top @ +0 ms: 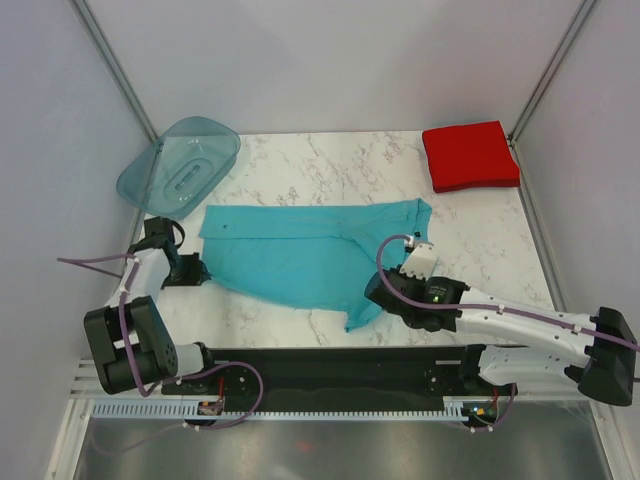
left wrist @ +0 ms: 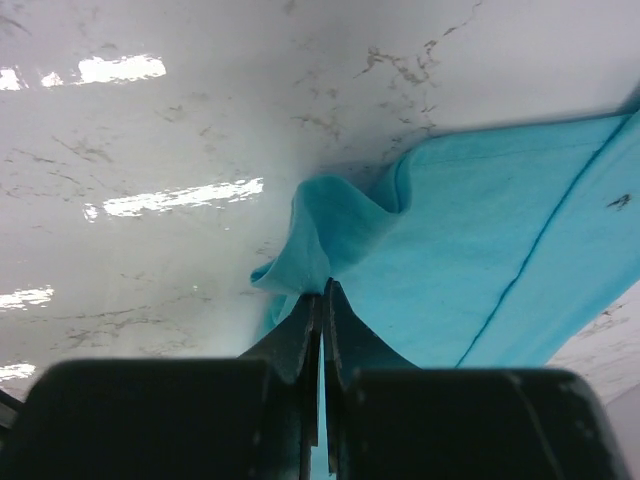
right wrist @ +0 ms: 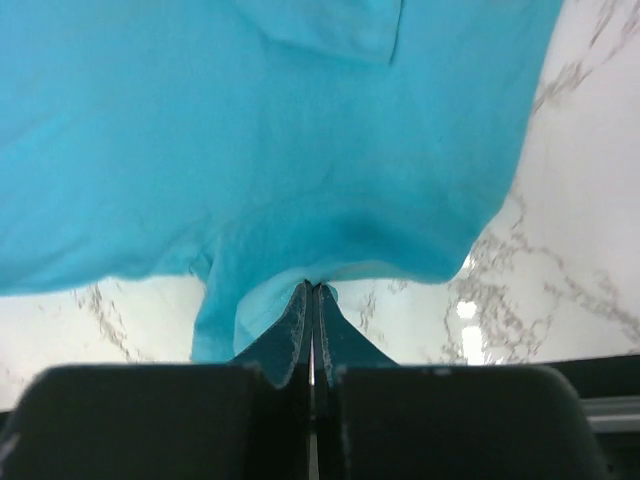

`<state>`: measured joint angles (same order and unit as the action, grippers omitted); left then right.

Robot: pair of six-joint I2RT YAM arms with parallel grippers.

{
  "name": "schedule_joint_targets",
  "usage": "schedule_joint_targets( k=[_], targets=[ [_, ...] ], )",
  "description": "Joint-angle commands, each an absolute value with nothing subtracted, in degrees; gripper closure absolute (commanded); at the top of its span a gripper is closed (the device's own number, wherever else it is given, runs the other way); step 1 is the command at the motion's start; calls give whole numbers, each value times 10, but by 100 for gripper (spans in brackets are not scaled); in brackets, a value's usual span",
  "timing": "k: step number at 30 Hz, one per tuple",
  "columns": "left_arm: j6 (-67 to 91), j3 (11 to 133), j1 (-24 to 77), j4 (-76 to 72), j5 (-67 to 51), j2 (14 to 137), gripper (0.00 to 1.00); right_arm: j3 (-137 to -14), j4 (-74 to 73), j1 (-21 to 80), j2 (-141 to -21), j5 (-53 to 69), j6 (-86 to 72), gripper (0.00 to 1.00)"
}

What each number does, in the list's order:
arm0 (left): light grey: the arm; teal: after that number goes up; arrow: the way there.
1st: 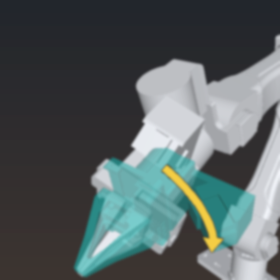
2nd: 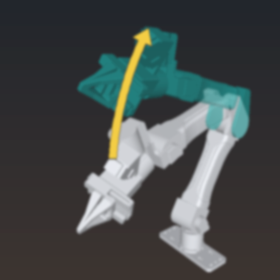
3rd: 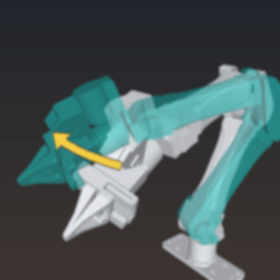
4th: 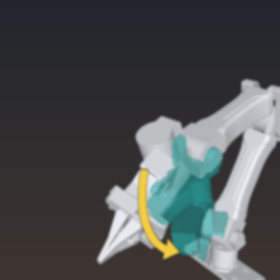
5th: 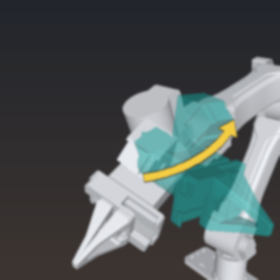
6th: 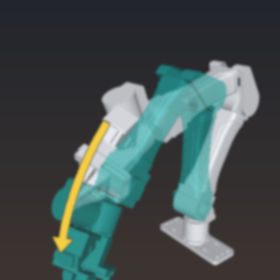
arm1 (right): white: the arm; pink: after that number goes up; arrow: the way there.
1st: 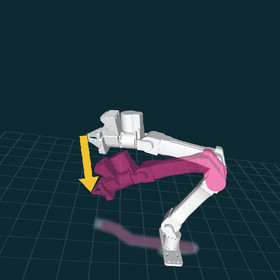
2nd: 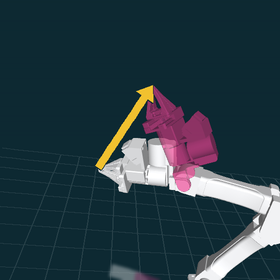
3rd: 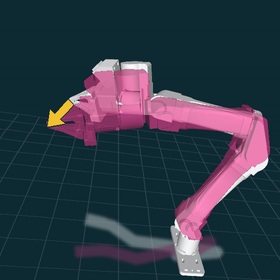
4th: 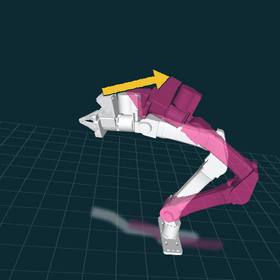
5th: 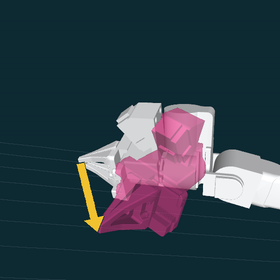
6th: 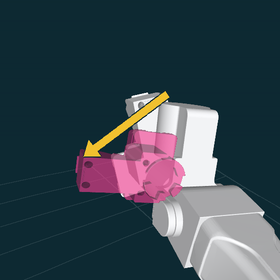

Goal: Fold and stack the t-shirts
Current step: Fold the tshirt

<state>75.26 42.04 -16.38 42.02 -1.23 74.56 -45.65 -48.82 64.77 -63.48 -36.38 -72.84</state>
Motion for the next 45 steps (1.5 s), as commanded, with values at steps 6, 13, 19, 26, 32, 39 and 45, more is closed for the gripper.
schedule_joint_targets(
  k=[6, 13, 19, 26, 32, 39, 45],
  targets=[
    [811, 482, -160, 458, -26, 814, 98, -528, -434, 554, -648, -406, -543, 100],
    [816, 533, -157, 474, -5, 853, 98, -552, -392, 442, -673, -373, -451, 100],
    [821, 554, -158, 483, -2, 881, 98, -595, -382, 365, -689, -338, -391, 100],
    [812, 594, -156, 484, 18, 925, 98, -591, -355, 323, -720, -302, -354, 100],
    [781, 646, -138, 484, 22, 976, 98, -596, -339, 297, -737, -299, -328, 100],
    [766, 673, -134, 484, 38, 987, 98, -606, -326, 280, -751, -284, -314, 100],
    [756, 693, -123, 485, 43, 1009, 98, -611, -319, 279, -763, -272, -312, 100]
  ],
)
